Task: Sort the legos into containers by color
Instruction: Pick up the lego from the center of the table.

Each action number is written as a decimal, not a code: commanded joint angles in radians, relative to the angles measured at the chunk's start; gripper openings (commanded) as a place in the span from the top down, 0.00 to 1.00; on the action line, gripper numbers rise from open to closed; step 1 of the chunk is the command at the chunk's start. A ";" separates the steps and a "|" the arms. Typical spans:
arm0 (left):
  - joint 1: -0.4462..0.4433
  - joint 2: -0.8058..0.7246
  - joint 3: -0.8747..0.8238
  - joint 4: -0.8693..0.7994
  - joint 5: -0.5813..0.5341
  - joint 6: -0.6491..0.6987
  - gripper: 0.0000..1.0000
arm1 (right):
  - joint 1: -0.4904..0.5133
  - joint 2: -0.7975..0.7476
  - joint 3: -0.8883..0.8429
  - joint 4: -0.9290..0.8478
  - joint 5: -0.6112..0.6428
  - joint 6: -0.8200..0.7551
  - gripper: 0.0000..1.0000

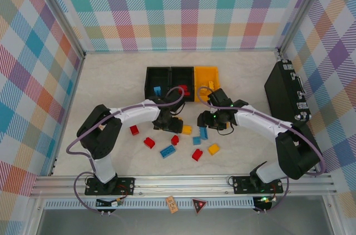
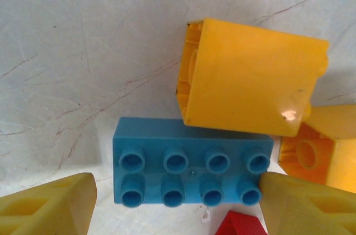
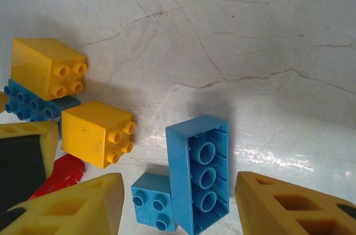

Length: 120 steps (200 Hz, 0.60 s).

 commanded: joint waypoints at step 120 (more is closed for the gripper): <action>-0.018 0.069 0.044 0.016 -0.057 0.034 0.39 | 0.004 0.009 -0.011 0.020 -0.011 0.015 0.44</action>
